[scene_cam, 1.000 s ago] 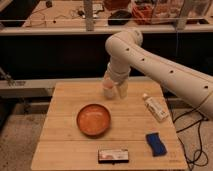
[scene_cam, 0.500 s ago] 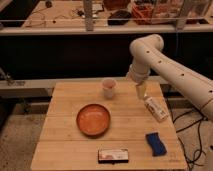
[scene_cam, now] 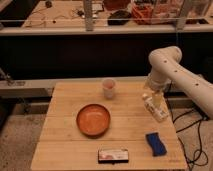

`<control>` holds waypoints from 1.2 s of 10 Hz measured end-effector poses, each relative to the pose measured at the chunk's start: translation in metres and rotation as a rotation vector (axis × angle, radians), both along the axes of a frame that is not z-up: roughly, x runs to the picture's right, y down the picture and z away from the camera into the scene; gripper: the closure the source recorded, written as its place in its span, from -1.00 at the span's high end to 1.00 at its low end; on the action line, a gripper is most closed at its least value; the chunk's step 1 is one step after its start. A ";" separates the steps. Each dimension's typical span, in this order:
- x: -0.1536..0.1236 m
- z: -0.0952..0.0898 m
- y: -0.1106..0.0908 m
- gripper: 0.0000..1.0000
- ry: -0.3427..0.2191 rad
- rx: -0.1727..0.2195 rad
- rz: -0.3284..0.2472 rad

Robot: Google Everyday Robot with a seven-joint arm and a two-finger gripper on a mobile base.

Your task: Move the arm in a circular motion

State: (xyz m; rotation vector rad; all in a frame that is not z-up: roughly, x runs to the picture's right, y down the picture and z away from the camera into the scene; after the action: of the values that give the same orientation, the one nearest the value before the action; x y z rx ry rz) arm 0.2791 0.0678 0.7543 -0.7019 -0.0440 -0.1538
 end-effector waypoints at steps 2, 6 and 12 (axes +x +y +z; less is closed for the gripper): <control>0.007 -0.026 0.020 0.60 0.035 0.018 0.026; -0.006 -0.089 0.047 0.60 0.056 0.071 0.068; -0.118 -0.132 0.006 0.60 -0.111 0.166 -0.030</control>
State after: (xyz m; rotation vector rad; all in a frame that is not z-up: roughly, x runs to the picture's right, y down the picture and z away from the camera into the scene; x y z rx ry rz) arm 0.1606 0.0734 0.6226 -0.5283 -0.1255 -0.2225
